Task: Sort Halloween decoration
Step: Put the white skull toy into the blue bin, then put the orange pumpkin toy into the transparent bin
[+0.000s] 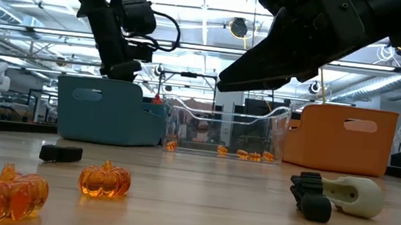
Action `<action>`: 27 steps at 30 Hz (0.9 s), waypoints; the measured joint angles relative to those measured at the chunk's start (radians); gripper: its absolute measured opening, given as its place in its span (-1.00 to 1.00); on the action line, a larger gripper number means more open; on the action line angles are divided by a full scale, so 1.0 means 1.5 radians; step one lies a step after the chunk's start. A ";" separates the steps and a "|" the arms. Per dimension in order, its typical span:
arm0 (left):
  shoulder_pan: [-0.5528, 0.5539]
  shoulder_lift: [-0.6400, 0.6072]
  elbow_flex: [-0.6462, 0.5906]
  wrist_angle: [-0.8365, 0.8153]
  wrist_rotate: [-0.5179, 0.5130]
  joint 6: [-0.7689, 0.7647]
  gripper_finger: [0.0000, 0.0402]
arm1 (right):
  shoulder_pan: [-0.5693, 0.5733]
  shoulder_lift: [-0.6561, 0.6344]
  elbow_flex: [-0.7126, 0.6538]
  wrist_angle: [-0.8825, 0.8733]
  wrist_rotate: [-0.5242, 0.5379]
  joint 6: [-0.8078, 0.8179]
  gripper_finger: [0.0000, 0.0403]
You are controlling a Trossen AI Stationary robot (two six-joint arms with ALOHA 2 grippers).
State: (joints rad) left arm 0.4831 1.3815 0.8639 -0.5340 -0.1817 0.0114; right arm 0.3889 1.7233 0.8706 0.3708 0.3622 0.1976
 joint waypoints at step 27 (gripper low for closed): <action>-0.214 -0.178 0.000 0.013 -0.085 -0.109 -0.34 | 0.117 -0.222 0.000 -0.532 -0.049 0.284 0.10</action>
State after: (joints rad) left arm 0.1620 1.1138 0.8632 -0.5138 -0.3092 -0.1523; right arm 0.5640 1.3899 0.8703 -0.4277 0.2882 0.6235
